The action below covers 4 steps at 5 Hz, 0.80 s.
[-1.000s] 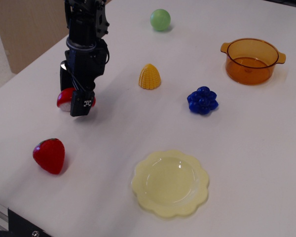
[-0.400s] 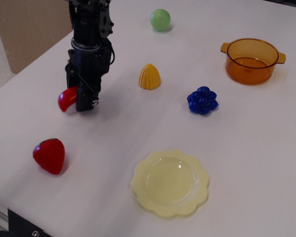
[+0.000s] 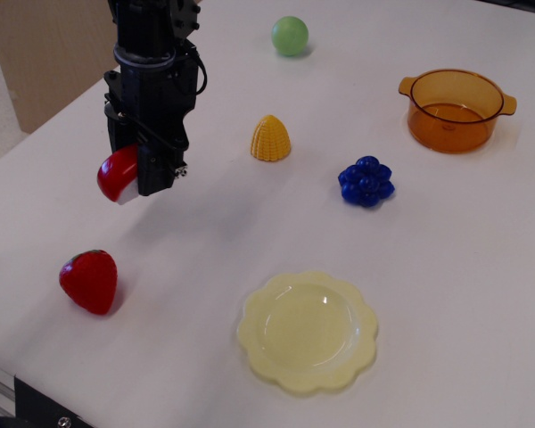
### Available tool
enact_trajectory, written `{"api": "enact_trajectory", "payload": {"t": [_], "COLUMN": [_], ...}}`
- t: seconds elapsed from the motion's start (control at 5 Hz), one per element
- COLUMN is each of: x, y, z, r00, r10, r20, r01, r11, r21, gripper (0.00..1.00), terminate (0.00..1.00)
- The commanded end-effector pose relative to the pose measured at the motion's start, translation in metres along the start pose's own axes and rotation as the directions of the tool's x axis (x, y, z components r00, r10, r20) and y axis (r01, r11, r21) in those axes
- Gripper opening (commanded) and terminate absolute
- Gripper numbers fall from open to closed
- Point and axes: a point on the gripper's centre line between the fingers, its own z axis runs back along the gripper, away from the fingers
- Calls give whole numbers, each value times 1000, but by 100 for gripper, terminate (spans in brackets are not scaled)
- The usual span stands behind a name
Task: Put sushi on plate
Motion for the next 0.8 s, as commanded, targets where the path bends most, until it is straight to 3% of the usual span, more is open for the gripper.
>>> {"api": "enact_trajectory", "payload": {"t": [0.0, 0.2, 0.6], "x": [-10, -12, -1], "y": [-53, -89, -134], "z": [37, 36, 13], "r00": [984, 955, 901], "r10": [-126, -240, -400], "r20": [125, 173, 168], "r01": [134, 266, 425], "r11": [990, 954, 891], "r21": [-53, -142, -159], "gripper": [0, 0, 0], "terminate": [0, 0, 0]}}
